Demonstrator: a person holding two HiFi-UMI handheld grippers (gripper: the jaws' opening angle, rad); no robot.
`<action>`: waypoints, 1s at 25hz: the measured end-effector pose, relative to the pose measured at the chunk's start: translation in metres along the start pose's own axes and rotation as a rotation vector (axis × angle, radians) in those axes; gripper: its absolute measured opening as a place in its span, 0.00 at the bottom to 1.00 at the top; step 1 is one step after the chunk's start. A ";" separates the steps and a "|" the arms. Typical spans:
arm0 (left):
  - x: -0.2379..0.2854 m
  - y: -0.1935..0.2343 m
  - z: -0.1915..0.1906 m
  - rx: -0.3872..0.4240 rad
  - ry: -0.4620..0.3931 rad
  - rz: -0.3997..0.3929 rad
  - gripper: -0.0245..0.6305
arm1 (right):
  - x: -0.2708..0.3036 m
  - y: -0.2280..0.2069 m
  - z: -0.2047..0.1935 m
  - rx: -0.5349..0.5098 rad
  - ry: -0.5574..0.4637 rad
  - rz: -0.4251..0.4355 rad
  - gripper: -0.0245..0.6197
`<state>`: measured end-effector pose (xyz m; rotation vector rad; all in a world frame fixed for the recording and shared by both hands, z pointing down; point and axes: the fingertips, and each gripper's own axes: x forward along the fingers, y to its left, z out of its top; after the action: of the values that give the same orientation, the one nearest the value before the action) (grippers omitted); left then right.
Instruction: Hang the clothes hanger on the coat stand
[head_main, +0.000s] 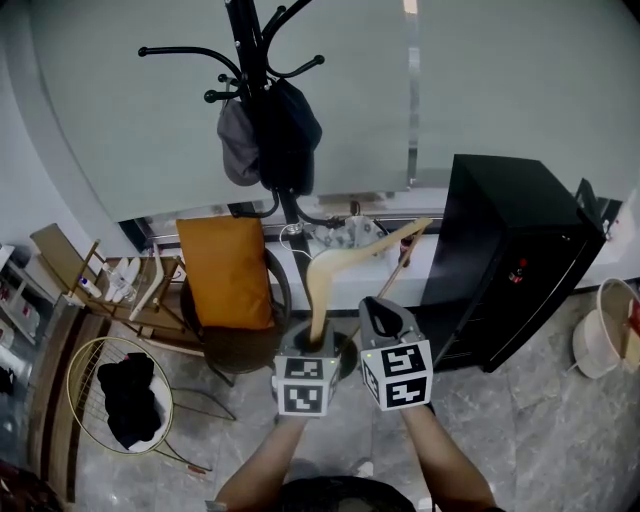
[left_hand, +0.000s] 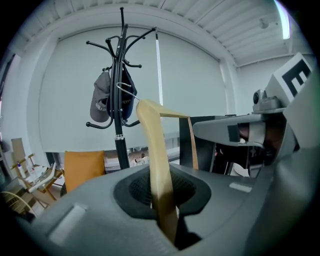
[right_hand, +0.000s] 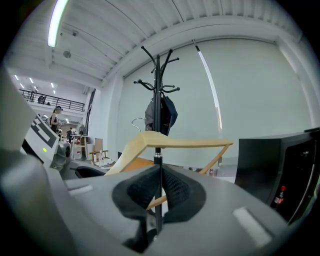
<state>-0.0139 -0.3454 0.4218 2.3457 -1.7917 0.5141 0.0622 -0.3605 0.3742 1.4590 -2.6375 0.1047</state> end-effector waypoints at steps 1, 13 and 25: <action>0.002 -0.002 0.000 0.003 0.003 0.000 0.10 | 0.000 -0.002 -0.001 -0.001 -0.002 0.001 0.04; 0.027 0.003 -0.003 0.012 0.005 0.012 0.10 | 0.030 -0.009 -0.005 -0.008 0.000 0.033 0.04; 0.055 0.018 -0.001 0.008 -0.008 0.001 0.10 | 0.065 -0.015 0.004 -0.031 -0.007 0.034 0.04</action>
<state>-0.0186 -0.4002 0.4403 2.3557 -1.7972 0.5139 0.0404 -0.4232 0.3799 1.4080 -2.6574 0.0620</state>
